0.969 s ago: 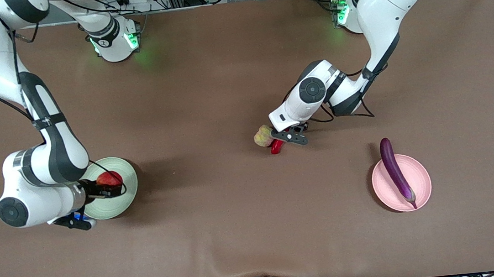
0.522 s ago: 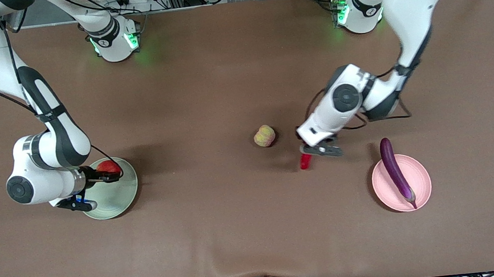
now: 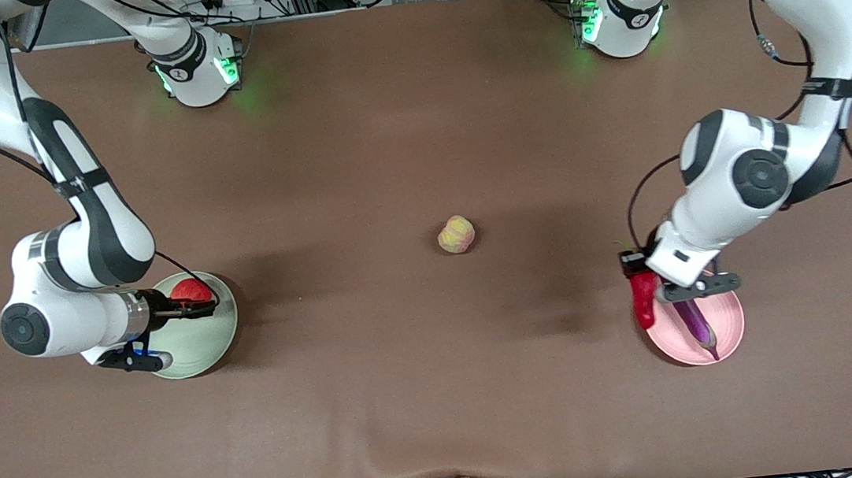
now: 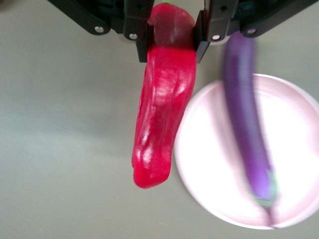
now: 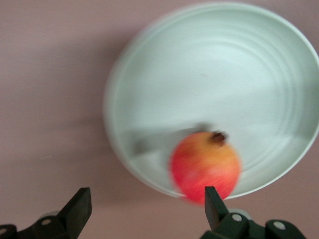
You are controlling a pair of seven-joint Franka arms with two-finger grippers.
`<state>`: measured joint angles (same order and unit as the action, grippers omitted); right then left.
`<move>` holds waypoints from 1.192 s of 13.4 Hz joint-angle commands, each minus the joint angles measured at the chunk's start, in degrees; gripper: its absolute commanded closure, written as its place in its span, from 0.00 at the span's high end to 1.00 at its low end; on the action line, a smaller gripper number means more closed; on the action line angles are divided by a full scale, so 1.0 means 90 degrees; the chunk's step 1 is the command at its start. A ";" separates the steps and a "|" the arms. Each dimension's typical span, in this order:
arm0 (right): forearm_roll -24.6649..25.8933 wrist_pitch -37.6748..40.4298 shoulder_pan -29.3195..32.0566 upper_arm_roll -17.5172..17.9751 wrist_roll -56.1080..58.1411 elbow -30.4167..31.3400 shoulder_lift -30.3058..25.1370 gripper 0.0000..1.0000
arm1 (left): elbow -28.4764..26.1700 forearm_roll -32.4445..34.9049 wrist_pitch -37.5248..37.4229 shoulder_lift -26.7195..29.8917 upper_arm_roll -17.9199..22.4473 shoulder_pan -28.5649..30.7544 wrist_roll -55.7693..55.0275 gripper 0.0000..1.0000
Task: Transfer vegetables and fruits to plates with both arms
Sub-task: 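Place the apple on the green plate while the left gripper carries the pepper, then release the pepper on the pink plate while the right gripper grasps the mango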
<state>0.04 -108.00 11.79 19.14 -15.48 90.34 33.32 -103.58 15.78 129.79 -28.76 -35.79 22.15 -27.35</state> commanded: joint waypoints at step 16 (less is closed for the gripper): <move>-0.0503 -0.2473 -0.4062 -0.0086 -0.7038 -0.1902 0.1873 1.00 | 0.1158 -0.0513 -0.0154 -0.1287 0.0266 0.0986 0.0334 1.00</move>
<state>-4.37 -130.94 -21.63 19.21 -76.04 77.12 47.83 -93.52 12.33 129.12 -40.53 -33.07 31.00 -25.62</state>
